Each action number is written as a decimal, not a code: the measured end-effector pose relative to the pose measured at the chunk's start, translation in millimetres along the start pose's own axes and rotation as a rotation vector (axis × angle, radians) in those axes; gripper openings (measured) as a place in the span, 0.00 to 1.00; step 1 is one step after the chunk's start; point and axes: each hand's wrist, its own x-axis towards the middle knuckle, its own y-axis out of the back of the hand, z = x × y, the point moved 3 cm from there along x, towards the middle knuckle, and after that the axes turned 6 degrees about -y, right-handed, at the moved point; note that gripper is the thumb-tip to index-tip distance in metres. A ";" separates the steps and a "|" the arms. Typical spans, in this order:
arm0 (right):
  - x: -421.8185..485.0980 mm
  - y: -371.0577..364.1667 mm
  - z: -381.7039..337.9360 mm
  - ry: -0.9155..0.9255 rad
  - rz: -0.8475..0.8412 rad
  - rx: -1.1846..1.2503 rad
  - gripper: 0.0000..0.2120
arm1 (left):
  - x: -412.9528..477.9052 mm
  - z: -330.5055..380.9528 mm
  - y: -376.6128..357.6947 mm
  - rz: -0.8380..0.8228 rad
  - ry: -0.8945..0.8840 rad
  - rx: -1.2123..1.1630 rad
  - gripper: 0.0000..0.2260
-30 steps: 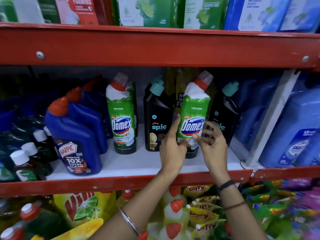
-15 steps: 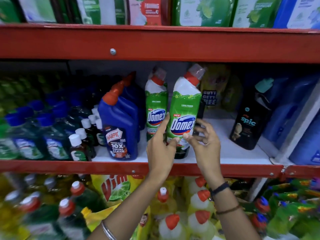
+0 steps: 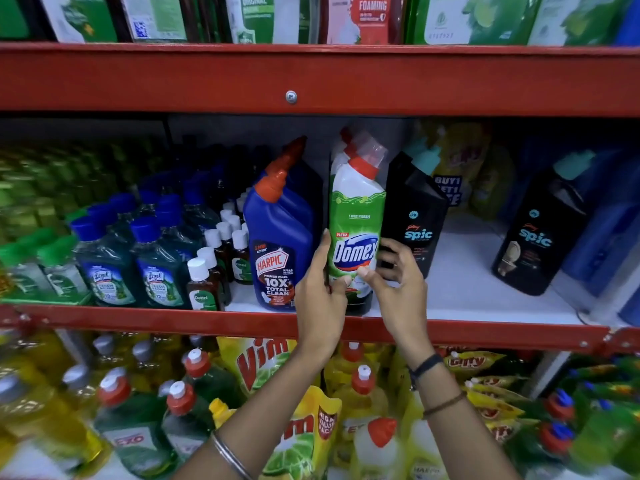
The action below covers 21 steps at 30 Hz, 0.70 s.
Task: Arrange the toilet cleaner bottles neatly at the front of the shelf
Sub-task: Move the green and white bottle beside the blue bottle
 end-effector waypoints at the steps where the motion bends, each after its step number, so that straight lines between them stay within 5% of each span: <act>1: -0.4 -0.5 -0.3 0.004 0.001 -0.001 0.20 | -0.4 -0.3 0.3 0.003 -0.007 0.005 0.35; 10: -2.2 0.7 0.0 -0.007 -0.094 -0.026 0.18 | -10.4 7.8 -5.1 0.053 -0.162 0.129 0.30; 17: -5.7 61.4 6.5 0.010 0.039 0.008 0.14 | -33.7 46.1 -53.9 0.086 -0.490 0.076 0.22; 21: 1.3 102.9 7.2 0.030 0.241 -0.005 0.12 | -31.1 49.9 -87.1 -0.058 -0.420 -0.008 0.19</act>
